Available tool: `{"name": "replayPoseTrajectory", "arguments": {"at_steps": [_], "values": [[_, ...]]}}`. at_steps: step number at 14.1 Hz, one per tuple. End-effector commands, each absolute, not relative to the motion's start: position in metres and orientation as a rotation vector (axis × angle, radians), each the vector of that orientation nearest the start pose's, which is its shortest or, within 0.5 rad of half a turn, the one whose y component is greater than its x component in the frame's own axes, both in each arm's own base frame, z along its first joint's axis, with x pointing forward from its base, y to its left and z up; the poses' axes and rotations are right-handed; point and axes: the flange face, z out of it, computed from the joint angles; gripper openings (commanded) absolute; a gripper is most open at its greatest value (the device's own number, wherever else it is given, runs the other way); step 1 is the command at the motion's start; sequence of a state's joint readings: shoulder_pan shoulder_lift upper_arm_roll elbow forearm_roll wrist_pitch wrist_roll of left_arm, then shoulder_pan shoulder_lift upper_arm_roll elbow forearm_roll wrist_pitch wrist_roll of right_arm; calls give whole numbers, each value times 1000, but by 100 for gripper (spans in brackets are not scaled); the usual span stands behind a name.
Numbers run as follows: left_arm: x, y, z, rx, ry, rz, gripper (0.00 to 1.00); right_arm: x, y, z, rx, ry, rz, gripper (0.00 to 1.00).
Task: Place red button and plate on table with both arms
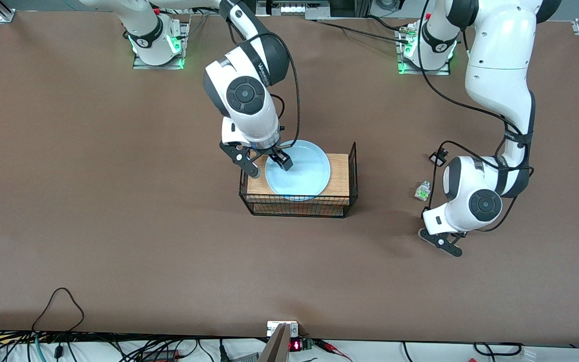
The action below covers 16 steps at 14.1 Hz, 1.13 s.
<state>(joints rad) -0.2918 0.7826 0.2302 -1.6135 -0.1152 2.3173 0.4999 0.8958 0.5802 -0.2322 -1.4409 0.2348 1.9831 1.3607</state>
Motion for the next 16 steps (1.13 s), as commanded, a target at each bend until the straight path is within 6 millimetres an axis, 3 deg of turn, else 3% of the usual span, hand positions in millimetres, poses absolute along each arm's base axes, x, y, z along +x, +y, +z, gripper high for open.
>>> {"name": "replayPoseTrajectory", "arguments": {"at_steps": [1,2,4,7,11,13,16], "values": [[689,-61,178,-2948,845,88,100,520,479,350,-2888,1167,127,100],[692,-59,189,-2953,838,72,100,517,480,347,-2896,1163,134,100],[701,-67,237,-2997,833,15,100,515,480,349,-2896,1163,135,99],[707,-60,299,-3017,814,-59,100,513,483,349,-2891,1178,140,74],[688,-25,390,-3065,746,-50,100,512,483,351,-2878,1210,137,45],[674,-17,420,-3083,733,-35,100,511,484,351,-2881,1196,135,33],[648,-6,445,-3102,704,-63,100,511,486,352,-2877,1196,131,14]]}}
